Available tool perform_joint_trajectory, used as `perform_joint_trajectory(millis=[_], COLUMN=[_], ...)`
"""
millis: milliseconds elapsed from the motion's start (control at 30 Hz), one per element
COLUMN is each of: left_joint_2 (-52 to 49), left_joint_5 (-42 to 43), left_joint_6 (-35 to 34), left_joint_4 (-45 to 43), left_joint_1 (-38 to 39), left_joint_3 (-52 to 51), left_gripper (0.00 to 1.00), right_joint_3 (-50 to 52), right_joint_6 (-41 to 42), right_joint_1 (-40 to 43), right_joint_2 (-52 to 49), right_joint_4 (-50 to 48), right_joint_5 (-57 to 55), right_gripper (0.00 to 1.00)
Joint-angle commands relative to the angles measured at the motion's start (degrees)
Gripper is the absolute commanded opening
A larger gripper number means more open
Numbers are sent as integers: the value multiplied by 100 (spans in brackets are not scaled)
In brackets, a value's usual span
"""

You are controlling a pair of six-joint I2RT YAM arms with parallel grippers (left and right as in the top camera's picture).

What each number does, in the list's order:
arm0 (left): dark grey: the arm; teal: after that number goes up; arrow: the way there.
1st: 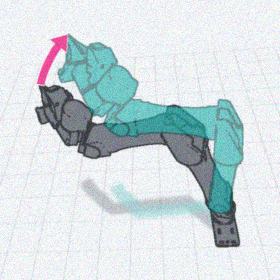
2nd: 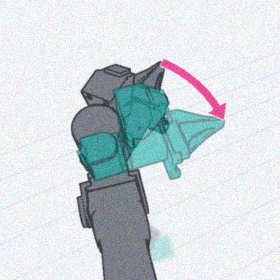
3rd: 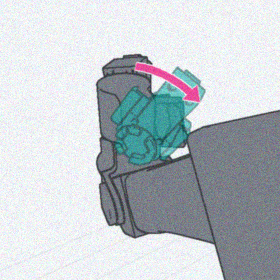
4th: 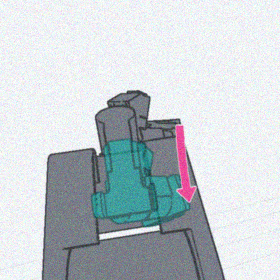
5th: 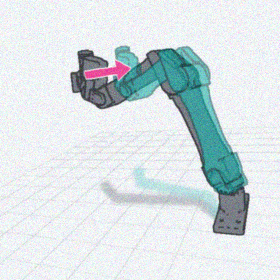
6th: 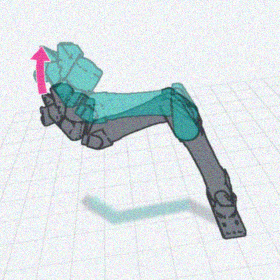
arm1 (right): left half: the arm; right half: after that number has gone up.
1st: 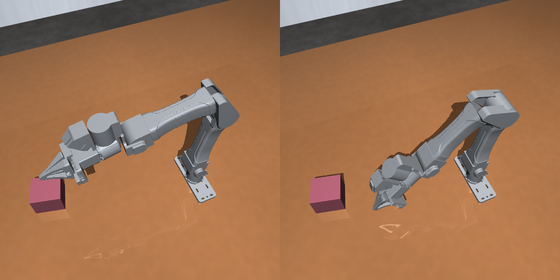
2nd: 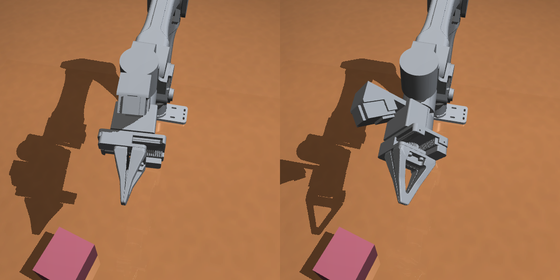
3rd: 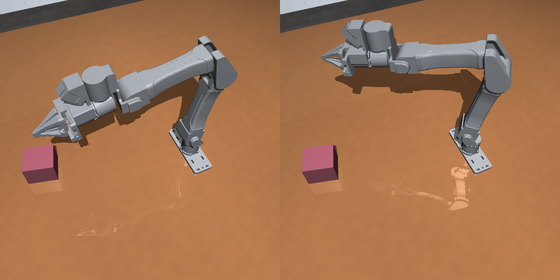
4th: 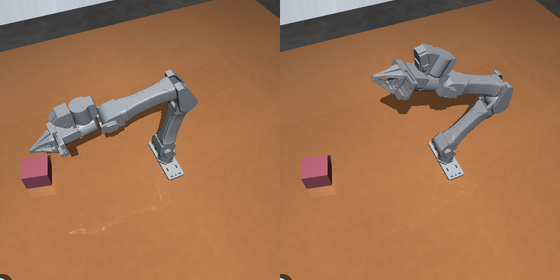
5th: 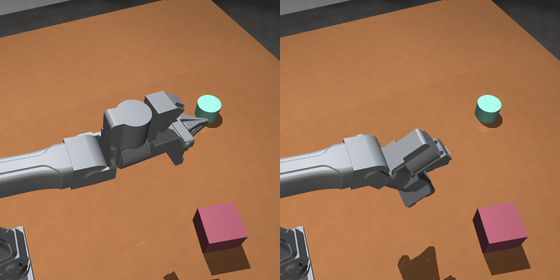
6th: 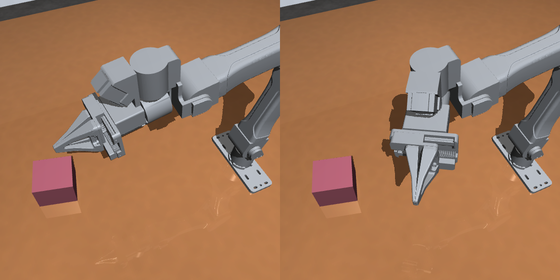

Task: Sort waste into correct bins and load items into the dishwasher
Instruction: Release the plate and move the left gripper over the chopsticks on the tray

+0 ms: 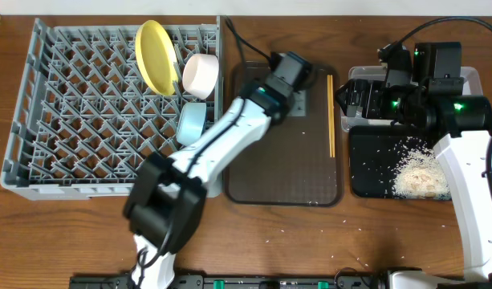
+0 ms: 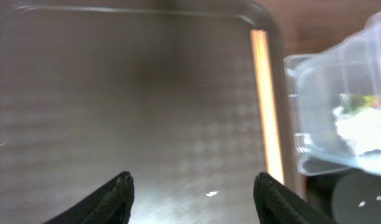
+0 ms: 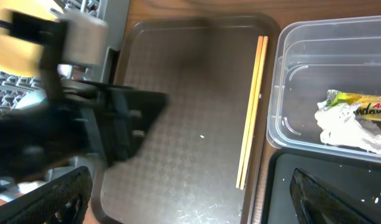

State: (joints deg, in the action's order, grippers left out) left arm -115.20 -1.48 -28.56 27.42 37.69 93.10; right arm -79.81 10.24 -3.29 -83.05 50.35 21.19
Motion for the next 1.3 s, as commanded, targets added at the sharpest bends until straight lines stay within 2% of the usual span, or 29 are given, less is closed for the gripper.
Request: perform_joint_trajectory(millis=[0,167,300,600,833,1267], left_joint_2=[-330,-730,-1091,-1484,-1622,-1803], left_joint_5=[345,308,-111,-111,-210,-264], left_joint_6=[-302,415,435,466,1075,1080], left_joint_4=[-417,-1080,-1292,-1775,-2118,-2240], left_joint_1=[227,483,553,555,636,752], left_joint_3=[17,17,17,17,17,17], left_gripper=[65,68,68,70,70,70], right_joint_3=[-35,-35,-35,-35,-35,-35], right_joint_6=[-20,-20,-20,-20,-20,-20], right_joint_1=[-11,-11,-11,-26,-26,-26], right_joint_2=[-22,-22,-22,-22,-22,-22], right_joint_4=[7,7,7,9,7,7], right_joint_5=[20,20,20,20,20,20], right_gripper=[99,99,99,99,99,99])
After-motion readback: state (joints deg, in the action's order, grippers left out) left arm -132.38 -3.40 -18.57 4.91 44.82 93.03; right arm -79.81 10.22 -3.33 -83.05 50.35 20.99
